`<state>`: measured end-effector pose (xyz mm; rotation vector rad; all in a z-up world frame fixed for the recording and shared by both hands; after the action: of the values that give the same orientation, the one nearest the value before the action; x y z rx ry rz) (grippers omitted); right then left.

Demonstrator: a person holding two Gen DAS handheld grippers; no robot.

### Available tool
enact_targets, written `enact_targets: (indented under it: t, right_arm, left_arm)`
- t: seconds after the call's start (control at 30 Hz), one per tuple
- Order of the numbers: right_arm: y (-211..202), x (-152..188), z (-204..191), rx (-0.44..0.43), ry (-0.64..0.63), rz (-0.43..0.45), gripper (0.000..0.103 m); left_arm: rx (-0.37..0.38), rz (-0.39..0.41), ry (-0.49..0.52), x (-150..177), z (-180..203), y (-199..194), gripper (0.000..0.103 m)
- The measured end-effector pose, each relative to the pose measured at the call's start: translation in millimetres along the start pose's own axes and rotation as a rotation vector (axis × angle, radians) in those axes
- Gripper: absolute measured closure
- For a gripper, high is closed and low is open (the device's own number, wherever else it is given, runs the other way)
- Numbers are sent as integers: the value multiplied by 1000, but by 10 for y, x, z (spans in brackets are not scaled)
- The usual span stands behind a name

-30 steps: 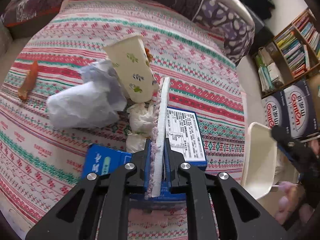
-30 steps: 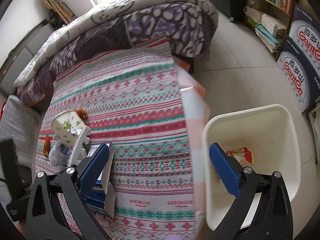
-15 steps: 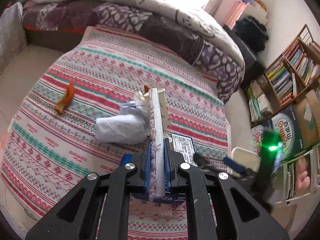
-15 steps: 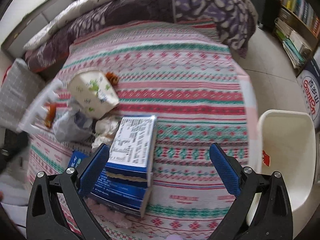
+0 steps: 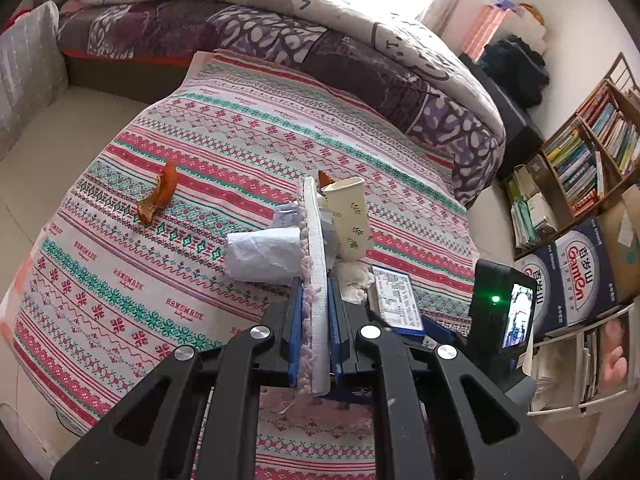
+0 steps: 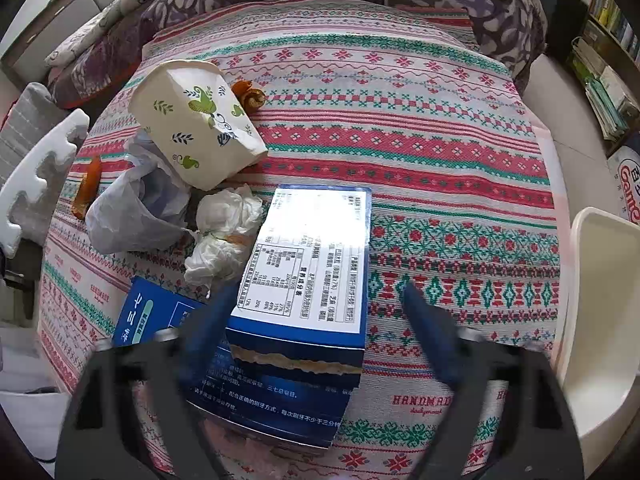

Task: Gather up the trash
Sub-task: 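Grasp the blue box with white label with the right tool while the left tool holds the strip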

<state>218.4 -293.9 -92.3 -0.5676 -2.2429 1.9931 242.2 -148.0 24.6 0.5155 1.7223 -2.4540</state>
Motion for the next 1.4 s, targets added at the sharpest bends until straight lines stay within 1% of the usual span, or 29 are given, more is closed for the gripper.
enact_targets:
  t: [0.2, 0.27, 0.47, 0.6, 0.7, 0.8, 0.93, 1.07, 1.4]
  right_arm:
    - [-201, -74, -35, -19, -27, 74, 49]
    - [-290, -103, -45, -23, -31, 103, 49]
    - [-691, -209, 1, -32, -31, 229, 49]
    - [-953, -262, 126, -38, -3, 308, 48]
    - [-1106, -293, 237, -27, 17, 365, 48]
    - [-1239, -305, 353, -11, 34, 415, 48]
    - [-1368, -293, 446, 15, 36, 460, 48]
    - [-1502, -245, 559, 53, 24, 495, 48]
    - [-1691, -168, 973, 96, 51, 515, 48]
  left_arm:
    - [-8, 22, -2, -33, 11, -26, 91]
    - [-14, 42, 2, -52, 34, -55, 91]
    - [-36, 114, 13, -127, 119, -173, 91]
    - [-57, 167, 23, -180, 172, -252, 91]
    - [-75, 212, 30, -212, 230, -311, 91]
    - [-94, 240, 43, -220, 287, -339, 91]
    - [-121, 276, 69, -216, 407, -354, 91]
    - [-122, 285, 104, -192, 581, -317, 91]
    - [-96, 280, 192, -63, 1051, -184, 91]
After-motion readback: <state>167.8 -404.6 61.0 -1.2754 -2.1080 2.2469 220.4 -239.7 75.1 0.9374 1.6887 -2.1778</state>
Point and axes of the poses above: each gripper's, at about its wrist camera, not at the fingertips, and y roughly the way its jaws point, z to its right, x to its underside, the point moved 9 cm from there along y, roughly the way its jaws point, and after that the axes turned 7 degrees about -z, right-handed, at the moved point
